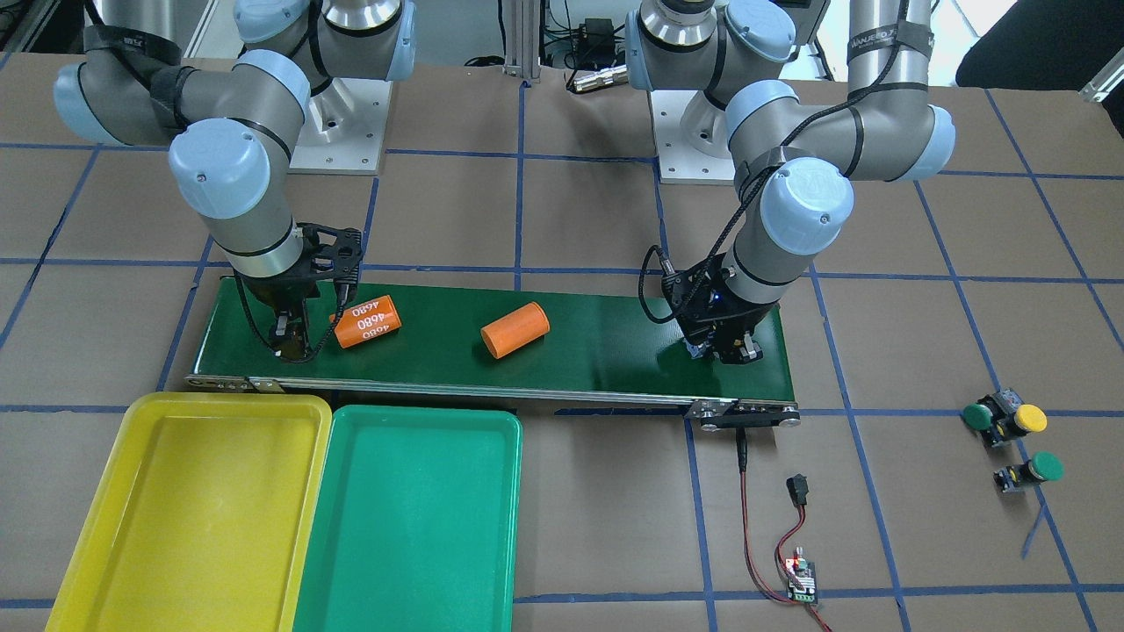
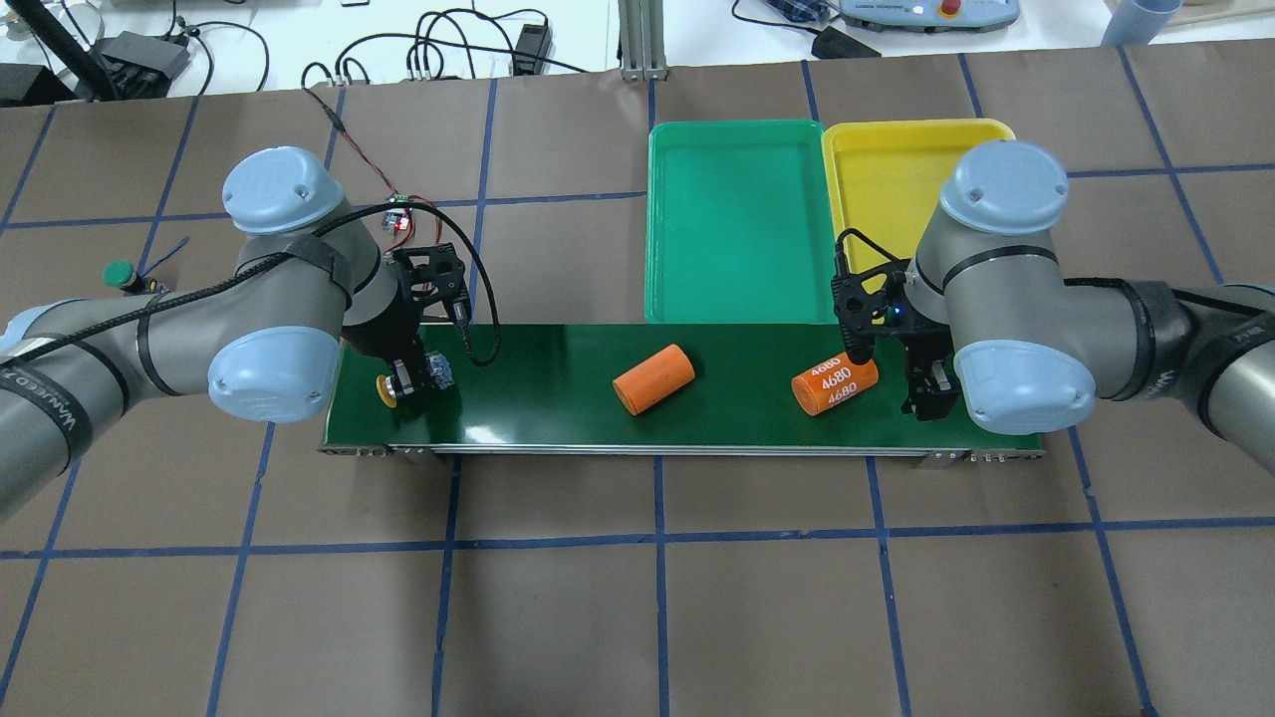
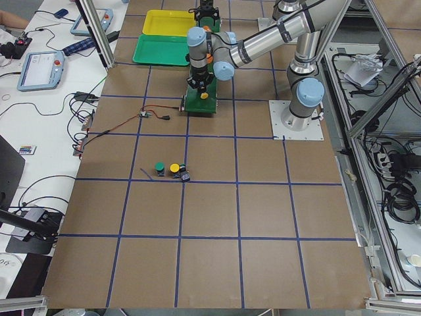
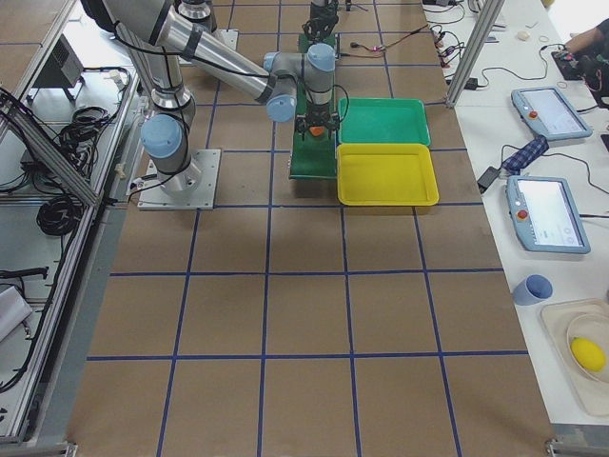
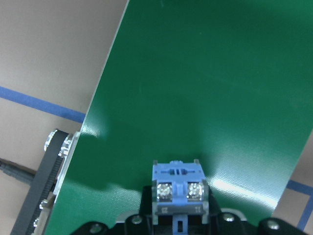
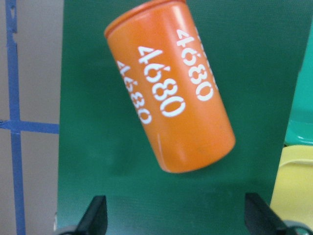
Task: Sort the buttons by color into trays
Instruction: 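Place the push button on the belt while the right gripper grasps an orange cylinder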
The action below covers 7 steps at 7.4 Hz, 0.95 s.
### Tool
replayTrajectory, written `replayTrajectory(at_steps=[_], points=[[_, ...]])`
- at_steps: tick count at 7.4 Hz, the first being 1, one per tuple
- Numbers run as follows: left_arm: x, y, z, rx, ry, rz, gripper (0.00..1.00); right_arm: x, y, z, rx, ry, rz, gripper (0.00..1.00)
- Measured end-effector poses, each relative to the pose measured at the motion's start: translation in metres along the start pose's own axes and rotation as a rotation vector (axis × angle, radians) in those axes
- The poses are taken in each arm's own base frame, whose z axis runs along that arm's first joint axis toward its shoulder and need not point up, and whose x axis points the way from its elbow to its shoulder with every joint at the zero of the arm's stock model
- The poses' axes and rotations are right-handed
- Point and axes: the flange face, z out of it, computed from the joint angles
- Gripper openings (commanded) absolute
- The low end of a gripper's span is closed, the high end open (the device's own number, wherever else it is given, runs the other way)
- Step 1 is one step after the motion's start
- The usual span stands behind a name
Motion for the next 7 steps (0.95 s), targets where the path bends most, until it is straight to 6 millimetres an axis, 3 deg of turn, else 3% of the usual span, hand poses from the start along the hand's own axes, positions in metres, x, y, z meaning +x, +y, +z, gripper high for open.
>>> replayTrajectory(at_steps=[4, 7], points=[[-0.014, 0.009, -0.022, 0.007, -0.056, -0.068, 0.76, 0.000, 0.000, 0.000, 0.001, 0.000, 0.000, 1.00], [-0.071, 0.057, -0.046, 0.037, -0.031, -0.194, 0.76, 0.000, 0.000, 0.000, 0.001, 0.000, 0.000, 1.00]])
